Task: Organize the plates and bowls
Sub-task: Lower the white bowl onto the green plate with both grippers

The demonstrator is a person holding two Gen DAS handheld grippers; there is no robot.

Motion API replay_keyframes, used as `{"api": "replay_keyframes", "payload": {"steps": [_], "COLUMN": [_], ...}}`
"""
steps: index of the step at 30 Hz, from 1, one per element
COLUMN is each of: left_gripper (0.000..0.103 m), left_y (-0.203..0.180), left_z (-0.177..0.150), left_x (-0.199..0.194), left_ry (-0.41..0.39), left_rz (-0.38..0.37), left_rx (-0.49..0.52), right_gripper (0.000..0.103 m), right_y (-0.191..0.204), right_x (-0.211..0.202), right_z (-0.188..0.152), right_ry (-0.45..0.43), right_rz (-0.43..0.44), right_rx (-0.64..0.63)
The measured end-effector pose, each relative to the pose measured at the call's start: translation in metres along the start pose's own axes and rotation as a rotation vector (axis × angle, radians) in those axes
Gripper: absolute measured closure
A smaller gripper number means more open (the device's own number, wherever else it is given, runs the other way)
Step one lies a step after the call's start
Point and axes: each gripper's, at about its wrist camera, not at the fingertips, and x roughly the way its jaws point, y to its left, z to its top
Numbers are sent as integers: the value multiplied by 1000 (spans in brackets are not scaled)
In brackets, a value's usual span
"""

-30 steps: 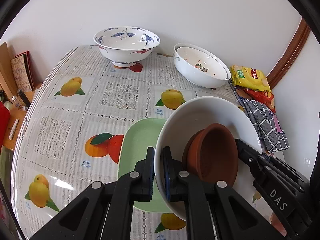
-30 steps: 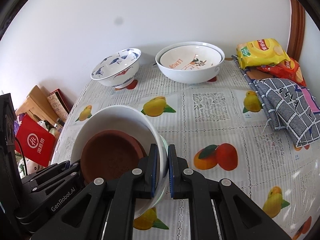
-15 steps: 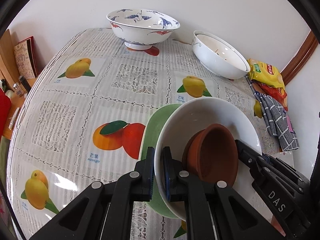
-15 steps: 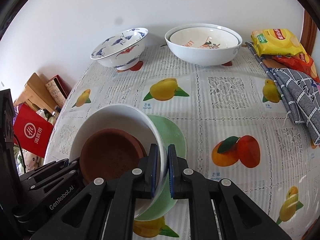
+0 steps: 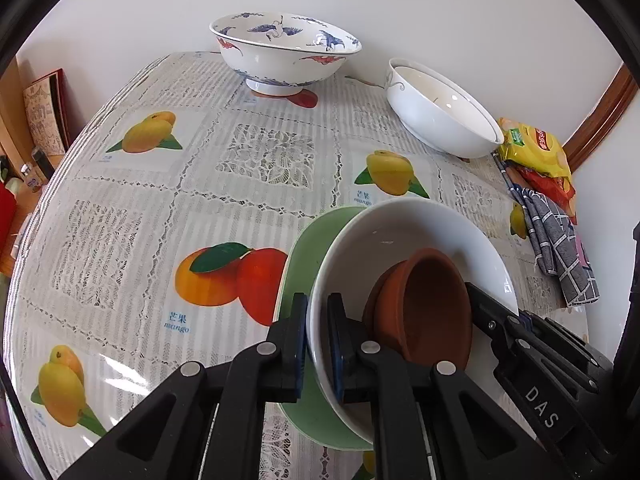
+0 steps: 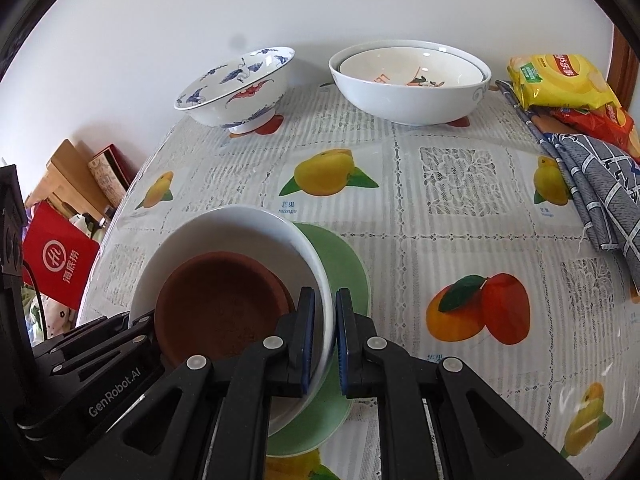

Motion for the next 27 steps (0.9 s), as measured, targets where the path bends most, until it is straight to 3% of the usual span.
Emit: {"api": "replay_keyframes", "payload": {"steps": [5, 27], "left_gripper": [90, 73], "left_y": [1, -4], "left_z": [0, -18], "left_x": [0, -41], "left_ry": [14, -3], "left_rz": [-6, 3], "left_rx": [4, -3], "right_gripper": [91, 87], "right_y": [-9, -2], "right_x": [0, -52], "right_z": [2, -16], "right_ry": [21, -25], "right_rz": [49, 32], "right_rx": [40, -19]}}
